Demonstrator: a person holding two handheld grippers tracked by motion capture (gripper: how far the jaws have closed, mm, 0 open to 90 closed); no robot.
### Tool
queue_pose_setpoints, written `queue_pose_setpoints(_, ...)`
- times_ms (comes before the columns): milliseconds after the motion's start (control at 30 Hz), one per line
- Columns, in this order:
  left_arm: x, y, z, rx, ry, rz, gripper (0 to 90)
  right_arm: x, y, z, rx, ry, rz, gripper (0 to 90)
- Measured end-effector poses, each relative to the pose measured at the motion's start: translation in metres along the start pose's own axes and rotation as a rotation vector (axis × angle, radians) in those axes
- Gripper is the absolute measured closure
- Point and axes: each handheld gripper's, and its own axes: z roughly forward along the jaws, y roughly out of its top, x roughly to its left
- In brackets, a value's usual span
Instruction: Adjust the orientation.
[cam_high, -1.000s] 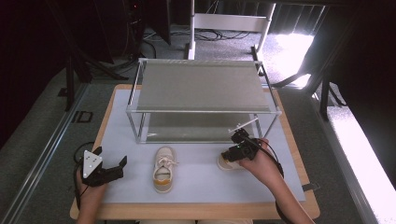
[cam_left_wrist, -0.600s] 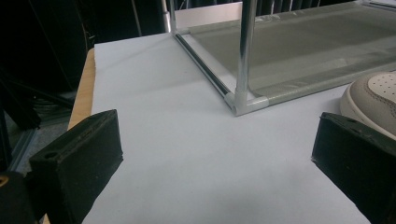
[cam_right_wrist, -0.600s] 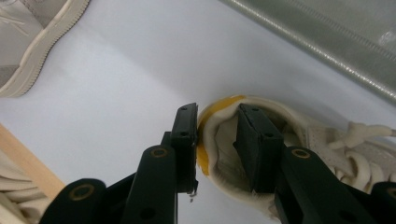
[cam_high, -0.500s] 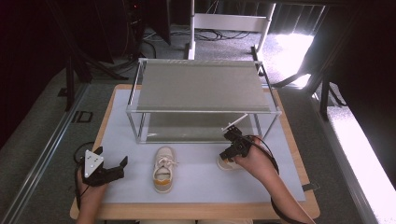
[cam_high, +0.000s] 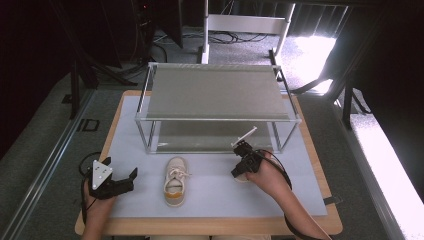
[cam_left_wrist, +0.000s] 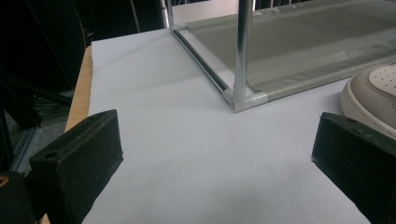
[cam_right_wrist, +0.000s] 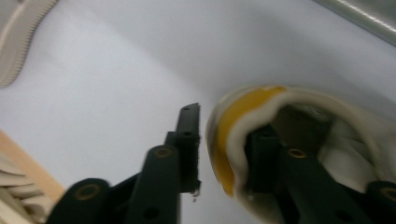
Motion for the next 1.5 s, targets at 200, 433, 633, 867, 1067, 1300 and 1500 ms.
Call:
queue_pose_setpoints(200, 0.000, 0.000, 0.000, 0.007, -0.002, 0.008, 1.4, -0.002, 0.000, 0.000, 0.041, 0.031, -0.052, 78.6)
queue_pose_setpoints(433, 0.000, 0.000, 0.000, 0.005, -0.004, 0.001, 1.4, 0.011, -0.006, -0.002, 0.125, 0.022, -0.277, 78.6)
queue_pose_setpoints(633, 0.001, 0.000, 0.001, 0.010, -0.006, -0.002, 1.5, 0.013, -0.014, -0.012, 0.138, 0.095, -0.567, 78.2)
queue_pose_setpoints(867, 0.000, 0.001, 0.001, 0.014, -0.008, 0.000, 1.5, 0.016, -0.021, -0.022, 0.170, 0.186, -0.810, 77.2)
queue_pose_setpoints(1067, 0.000, 0.000, 0.001, 0.012, -0.011, 0.001, 1.4, 0.016, -0.025, -0.018, 0.285, 0.172, -0.889, 76.8)
queue_pose_setpoints(1300, 0.000, 0.001, 0.001, 0.013, -0.015, 0.002, 1.5, 0.009, -0.033, -0.014, 0.297, 0.174, -0.920, 76.8)
queue_pose_setpoints(1500, 0.000, 0.000, 0.001, 0.013, -0.014, 0.004, 1.5, 0.000, -0.040, -0.016, 0.305, 0.162, -0.892, 72.5)
